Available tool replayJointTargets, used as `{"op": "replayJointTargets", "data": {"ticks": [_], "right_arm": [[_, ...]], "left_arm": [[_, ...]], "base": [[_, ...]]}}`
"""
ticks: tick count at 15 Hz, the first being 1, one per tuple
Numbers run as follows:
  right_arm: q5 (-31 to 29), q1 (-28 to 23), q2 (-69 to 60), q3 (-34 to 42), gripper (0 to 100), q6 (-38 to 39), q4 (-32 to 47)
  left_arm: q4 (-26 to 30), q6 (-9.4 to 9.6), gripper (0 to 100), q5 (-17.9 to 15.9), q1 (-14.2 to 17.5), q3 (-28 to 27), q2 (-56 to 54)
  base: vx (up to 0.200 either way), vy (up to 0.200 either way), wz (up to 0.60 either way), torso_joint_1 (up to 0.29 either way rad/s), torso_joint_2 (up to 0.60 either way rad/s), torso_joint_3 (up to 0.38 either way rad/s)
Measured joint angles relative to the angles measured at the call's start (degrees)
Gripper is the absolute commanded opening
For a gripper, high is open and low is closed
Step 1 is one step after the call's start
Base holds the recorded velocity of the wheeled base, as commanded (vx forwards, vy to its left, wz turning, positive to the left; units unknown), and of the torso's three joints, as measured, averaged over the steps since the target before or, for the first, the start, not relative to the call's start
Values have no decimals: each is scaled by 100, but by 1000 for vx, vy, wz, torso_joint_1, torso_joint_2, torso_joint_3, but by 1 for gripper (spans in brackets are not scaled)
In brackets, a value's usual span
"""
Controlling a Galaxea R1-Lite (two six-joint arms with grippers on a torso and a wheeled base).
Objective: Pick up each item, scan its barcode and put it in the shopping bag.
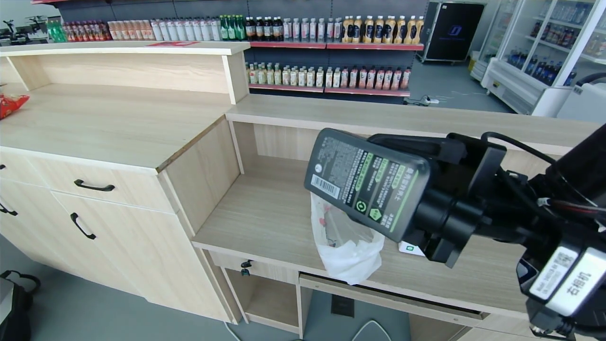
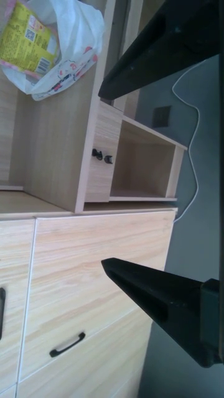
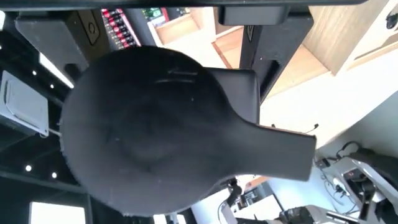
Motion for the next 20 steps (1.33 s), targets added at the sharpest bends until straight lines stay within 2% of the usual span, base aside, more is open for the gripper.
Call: {"op": "replayJointTargets", "data": {"ticks": [3, 12, 14, 16, 18, 20], "right_arm": [[-135, 44, 39, -51, 0, -4, 230], [-151, 204, 102, -105, 0, -15, 184], [-493, 151, -66, -110, 0, 108, 552], [-980, -325, -494, -66, 0, 440, 1310], [-1252, -1364, -979, -68, 0, 1161, 1947], [-1437, -2701, -1414, -94, 0, 2275, 2581]], "left_arm": [[0, -1, 100, -2, -2, 0, 0], [0, -1, 100, -2, -2, 0, 0], [0, 0, 100, -2, -2, 0, 0], [0, 0, 100, -2, 0, 0, 0], [0, -1, 100, -2, 0, 0, 0], [0, 0, 100, 0, -2, 0, 0]], "base": [[0, 0, 0, 0, 0, 0], [0, 0, 0, 0, 0, 0], [0, 0, 0, 0, 0, 0], [0, 0, 0, 0, 0, 0], [0, 0, 0, 0, 0, 0], [0, 0, 0, 0, 0, 0]]}}
